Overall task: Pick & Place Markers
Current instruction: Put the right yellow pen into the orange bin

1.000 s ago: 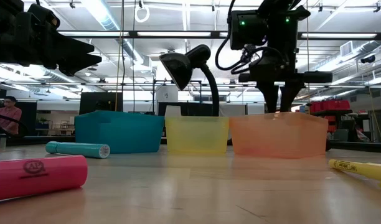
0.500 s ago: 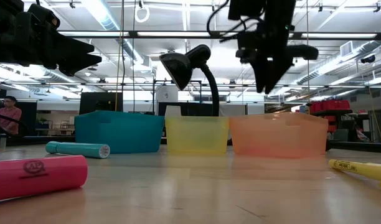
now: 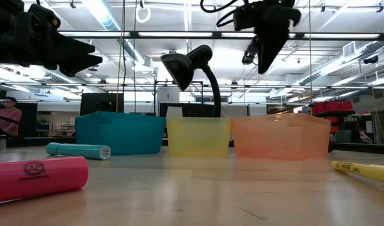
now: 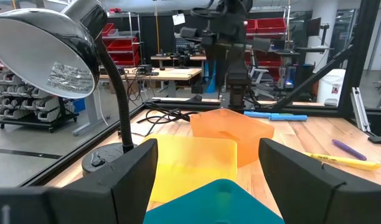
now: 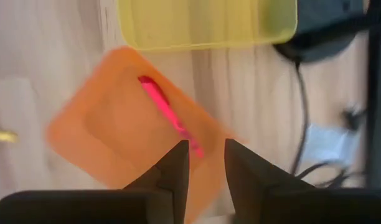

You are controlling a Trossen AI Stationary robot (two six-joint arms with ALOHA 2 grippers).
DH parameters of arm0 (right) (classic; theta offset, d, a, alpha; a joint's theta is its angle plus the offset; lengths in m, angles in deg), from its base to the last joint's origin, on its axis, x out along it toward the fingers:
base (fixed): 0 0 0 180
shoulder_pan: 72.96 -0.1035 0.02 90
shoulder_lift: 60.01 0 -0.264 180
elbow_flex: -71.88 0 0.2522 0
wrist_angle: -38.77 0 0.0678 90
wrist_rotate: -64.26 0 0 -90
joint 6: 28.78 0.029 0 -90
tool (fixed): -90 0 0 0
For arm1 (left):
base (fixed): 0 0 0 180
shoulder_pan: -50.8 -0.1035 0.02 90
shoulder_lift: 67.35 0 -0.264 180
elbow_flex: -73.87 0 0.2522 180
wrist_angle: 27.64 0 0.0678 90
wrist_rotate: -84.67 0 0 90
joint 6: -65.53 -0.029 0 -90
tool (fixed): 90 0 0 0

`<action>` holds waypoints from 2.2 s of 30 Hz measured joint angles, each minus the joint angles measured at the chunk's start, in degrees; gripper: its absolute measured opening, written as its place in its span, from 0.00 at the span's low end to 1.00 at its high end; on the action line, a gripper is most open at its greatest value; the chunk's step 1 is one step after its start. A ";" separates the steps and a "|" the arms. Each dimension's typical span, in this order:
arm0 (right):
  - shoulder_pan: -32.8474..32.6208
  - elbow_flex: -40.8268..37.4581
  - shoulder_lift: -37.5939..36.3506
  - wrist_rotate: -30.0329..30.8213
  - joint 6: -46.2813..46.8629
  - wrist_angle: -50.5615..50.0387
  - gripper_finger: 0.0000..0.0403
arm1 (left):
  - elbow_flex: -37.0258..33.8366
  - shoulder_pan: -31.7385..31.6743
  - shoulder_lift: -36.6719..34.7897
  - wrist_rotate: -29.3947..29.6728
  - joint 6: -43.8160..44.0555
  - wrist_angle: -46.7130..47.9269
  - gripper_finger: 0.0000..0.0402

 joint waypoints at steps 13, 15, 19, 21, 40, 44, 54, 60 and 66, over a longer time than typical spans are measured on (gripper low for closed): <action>-1.14 0.65 -0.22 -12.13 26.81 -2.47 0.26 | -0.02 0.00 0.00 0.00 0.00 0.02 0.71; -1.71 0.65 -0.22 -12.12 26.23 -2.45 0.26 | -0.02 0.00 0.02 0.00 0.00 0.02 0.71; -2.60 0.65 -0.22 -12.14 23.05 -2.43 0.26 | -0.01 0.00 0.01 0.00 0.00 0.00 0.71; -2.91 0.65 -0.22 -12.12 20.89 -2.43 0.26 | -0.02 0.02 0.02 0.00 0.00 0.00 0.71; -12.54 0.67 5.31 -12.09 3.51 0.82 0.26 | -0.02 0.02 0.02 0.00 0.00 0.00 0.71; -14.91 0.95 6.74 -12.06 -0.61 1.86 0.26 | 0.00 0.01 0.02 0.01 0.00 0.00 0.71; -20.68 5.84 12.35 -12.03 -12.96 2.62 0.26 | -0.01 0.01 0.00 0.02 0.00 0.00 0.71; -23.75 9.78 16.67 -12.01 -18.88 2.56 0.26 | 0.00 0.01 0.00 0.01 0.00 0.00 0.71; -26.58 11.34 18.85 -11.99 -23.25 2.56 0.26 | -0.01 0.01 0.00 0.01 0.00 0.00 0.71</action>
